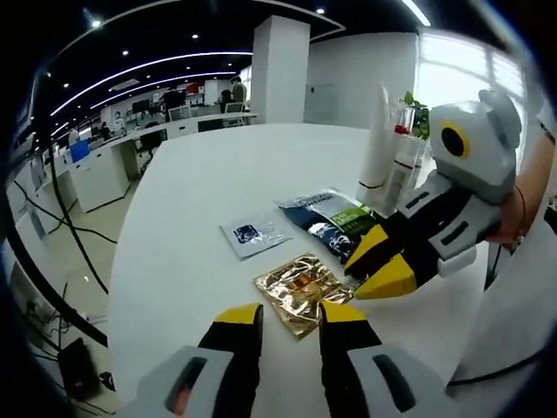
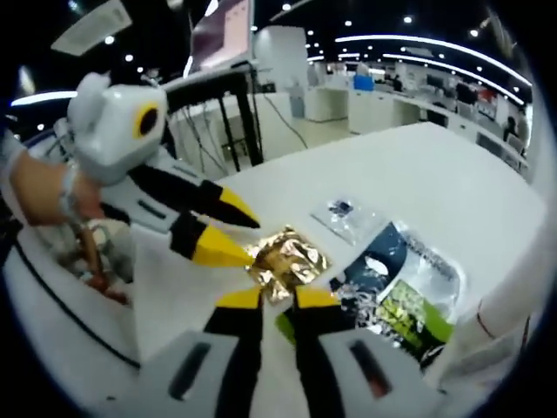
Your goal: Arrange the skincare products in the storage area until every visible bottle or jar stands upright without overlapping.
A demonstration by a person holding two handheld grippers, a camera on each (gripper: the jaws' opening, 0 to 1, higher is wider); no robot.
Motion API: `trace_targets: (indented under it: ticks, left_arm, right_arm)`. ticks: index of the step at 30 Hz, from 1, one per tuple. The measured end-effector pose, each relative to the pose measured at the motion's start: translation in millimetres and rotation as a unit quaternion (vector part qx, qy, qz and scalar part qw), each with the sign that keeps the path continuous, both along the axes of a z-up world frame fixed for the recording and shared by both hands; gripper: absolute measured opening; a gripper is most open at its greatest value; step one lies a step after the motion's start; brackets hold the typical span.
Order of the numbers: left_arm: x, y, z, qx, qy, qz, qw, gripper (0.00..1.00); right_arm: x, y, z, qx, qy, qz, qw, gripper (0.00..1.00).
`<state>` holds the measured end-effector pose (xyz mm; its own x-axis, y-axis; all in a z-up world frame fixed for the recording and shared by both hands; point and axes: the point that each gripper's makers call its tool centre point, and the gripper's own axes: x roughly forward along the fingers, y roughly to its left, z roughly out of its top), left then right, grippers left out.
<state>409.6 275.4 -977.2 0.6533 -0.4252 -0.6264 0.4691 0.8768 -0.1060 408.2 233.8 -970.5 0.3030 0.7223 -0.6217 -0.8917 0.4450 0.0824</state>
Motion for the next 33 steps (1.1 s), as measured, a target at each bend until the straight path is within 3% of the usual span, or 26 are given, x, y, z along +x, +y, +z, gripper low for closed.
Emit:
trace_targets:
  ticks: [4,12,33]
  left_arm:
    - [0.4,-1,-2.2,0.007,0.001,-0.009,0.9999,0.28]
    - [2.2,-4,-0.5,0.008,-0.002,-0.019,0.9998,0.28]
    - [2.7,-7,-1.0,-0.008,0.008,-0.012,0.9999,0.26]
  right_arm:
    - [0,9,-0.5,-0.016,-0.028,0.032,0.999,0.13]
    - [3,12,-7.6,-0.024,-0.002,0.03,0.9993,0.14]
    - [2,10,-8.0,-0.026,-0.005,0.034,0.9991,0.13]
